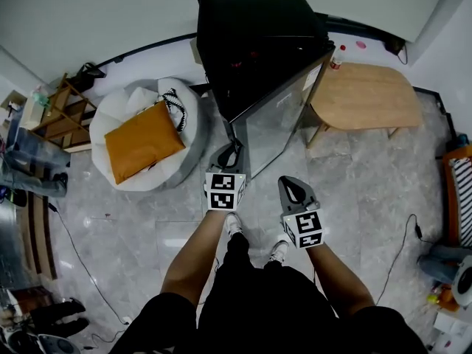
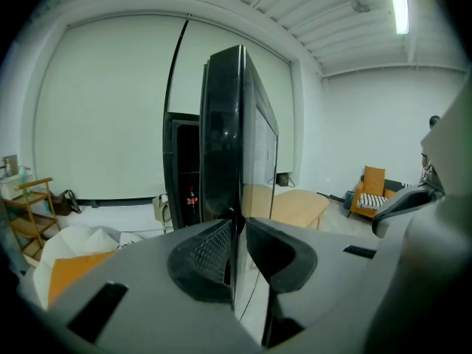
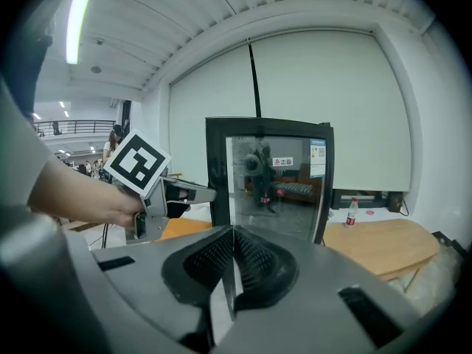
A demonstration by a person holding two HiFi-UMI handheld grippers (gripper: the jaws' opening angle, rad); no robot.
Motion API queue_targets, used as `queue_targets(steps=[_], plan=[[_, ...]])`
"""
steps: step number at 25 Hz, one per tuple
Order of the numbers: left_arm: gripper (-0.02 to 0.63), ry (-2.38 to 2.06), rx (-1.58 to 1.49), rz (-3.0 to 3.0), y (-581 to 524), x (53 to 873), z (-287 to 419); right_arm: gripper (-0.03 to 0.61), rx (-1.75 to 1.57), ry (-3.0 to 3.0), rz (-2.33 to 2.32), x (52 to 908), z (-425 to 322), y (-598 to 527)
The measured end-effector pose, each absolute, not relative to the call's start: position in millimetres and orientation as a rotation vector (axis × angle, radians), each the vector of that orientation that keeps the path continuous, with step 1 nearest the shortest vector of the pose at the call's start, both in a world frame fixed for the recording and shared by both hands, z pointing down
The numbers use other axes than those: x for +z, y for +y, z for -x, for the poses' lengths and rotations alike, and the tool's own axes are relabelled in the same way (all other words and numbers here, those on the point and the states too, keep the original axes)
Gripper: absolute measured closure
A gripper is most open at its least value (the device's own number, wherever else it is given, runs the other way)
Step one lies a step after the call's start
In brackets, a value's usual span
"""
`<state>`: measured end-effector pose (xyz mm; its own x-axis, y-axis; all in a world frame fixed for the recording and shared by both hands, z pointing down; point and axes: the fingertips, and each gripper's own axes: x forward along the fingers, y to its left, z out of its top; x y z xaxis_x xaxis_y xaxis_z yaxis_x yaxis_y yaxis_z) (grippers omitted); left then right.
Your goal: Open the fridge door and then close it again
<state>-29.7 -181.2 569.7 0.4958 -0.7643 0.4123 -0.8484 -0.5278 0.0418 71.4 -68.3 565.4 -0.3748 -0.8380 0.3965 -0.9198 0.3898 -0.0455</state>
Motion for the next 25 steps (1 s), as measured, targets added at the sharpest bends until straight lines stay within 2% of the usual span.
queue_targets(steps=[11, 25], plan=[[0.534, -1.463, 0.525, -2.406, -135.2, 569.9, -1.5, 0.560, 0.351, -2.371, -1.510, 559.8, -104.0, -11.5], [0.530, -1.354, 0.591, -2.473, -58.7, 571.3, -94.2, 0.559, 0.315, -2.382, -1.593, 545.7, -147.9, 19.7]])
